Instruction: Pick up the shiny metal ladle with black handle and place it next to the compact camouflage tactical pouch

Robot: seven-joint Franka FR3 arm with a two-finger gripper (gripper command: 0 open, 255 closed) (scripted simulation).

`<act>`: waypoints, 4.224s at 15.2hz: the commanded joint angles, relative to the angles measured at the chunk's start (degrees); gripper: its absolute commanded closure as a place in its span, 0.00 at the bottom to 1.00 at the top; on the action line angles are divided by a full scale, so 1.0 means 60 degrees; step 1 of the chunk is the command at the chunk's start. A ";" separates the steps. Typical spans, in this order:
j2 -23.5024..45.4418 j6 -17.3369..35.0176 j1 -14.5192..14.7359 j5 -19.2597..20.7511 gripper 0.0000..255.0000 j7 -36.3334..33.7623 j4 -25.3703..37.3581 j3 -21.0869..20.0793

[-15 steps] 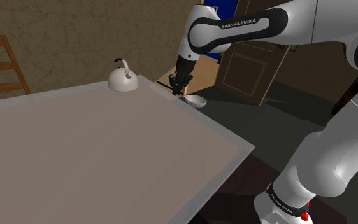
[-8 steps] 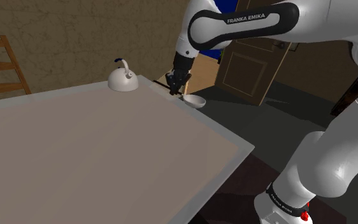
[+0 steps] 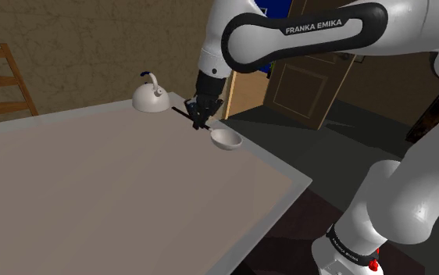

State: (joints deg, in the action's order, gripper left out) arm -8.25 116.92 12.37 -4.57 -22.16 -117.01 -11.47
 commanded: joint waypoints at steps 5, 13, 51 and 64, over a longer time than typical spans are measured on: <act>0.0164 0.0047 0.0587 0.0150 1.00 -0.1512 0.0187 -0.0843; 0.0982 -0.0047 0.1369 0.0672 1.00 -0.3599 0.1100 -0.1938; 0.5882 0.0364 0.4575 0.3946 1.00 -0.8736 0.4713 -0.3048; 0.6495 0.1681 0.4671 0.4407 1.00 -0.9103 0.3930 -0.2787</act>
State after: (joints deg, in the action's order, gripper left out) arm 30.38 126.46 40.29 21.63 -76.58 -93.22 -28.33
